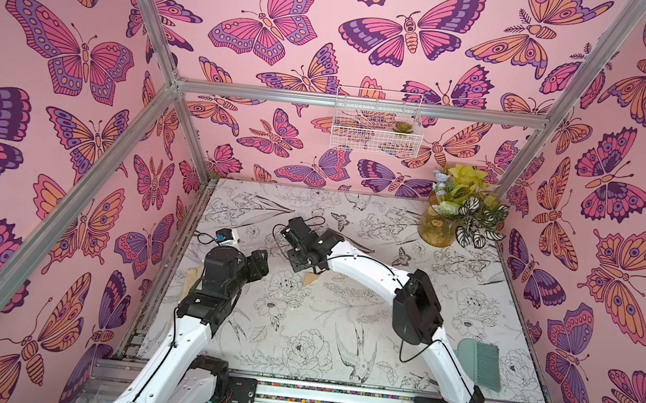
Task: Assemble a piece of candy with building blocks
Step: Place the building block at the center of the board, then adjust the building block at the center of the board.
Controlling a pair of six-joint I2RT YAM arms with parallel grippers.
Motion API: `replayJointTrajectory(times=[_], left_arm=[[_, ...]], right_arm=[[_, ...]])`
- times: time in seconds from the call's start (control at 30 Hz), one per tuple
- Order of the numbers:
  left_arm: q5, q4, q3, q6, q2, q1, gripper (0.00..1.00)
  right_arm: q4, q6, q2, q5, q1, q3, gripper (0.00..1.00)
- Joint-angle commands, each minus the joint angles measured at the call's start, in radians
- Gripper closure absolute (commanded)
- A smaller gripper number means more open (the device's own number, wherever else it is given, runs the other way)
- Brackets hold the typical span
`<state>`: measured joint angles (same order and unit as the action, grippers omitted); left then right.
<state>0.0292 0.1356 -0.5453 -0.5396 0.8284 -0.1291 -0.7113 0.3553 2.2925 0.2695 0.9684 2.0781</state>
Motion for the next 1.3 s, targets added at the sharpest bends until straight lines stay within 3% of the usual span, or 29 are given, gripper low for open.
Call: replayJointTrajectory(times=[0.0, 0.07, 0.2, 0.37, 0.53, 0.77, 1.27], left_arm=[[-0.009, 0.010, -0.001, 0.021, 0.005, 0.005, 0.26], [-0.009, 0.011, -0.001, 0.021, 0.002, 0.005, 0.27], [-0.011, 0.011, -0.003, 0.021, 0.010, 0.005, 0.26], [-0.010, 0.011, -0.008, 0.020, 0.021, 0.005, 0.26], [-0.008, 0.011, -0.013, 0.021, 0.028, 0.005, 0.27], [-0.011, 0.010, -0.004, 0.014, 0.022, 0.005, 0.26], [-0.003, 0.010, -0.006, 0.008, 0.043, 0.004, 0.26]], right_arm=[[0.052, -0.007, -0.106, 0.029, 0.009, -0.076, 0.58], [0.072, -0.016, -0.130, -0.054, 0.009, -0.149, 0.67], [0.160, -0.029, -0.149, -0.235, 0.013, -0.264, 0.77], [0.171, -0.047, -0.104, -0.387, 0.018, -0.259, 0.86], [0.103, -0.070, -0.038, -0.359, 0.026, -0.198, 0.86], [0.088, -0.066, -0.014, -0.279, 0.024, -0.242, 0.89], [0.095, -0.044, -0.125, -0.092, 0.013, -0.372, 0.92]])
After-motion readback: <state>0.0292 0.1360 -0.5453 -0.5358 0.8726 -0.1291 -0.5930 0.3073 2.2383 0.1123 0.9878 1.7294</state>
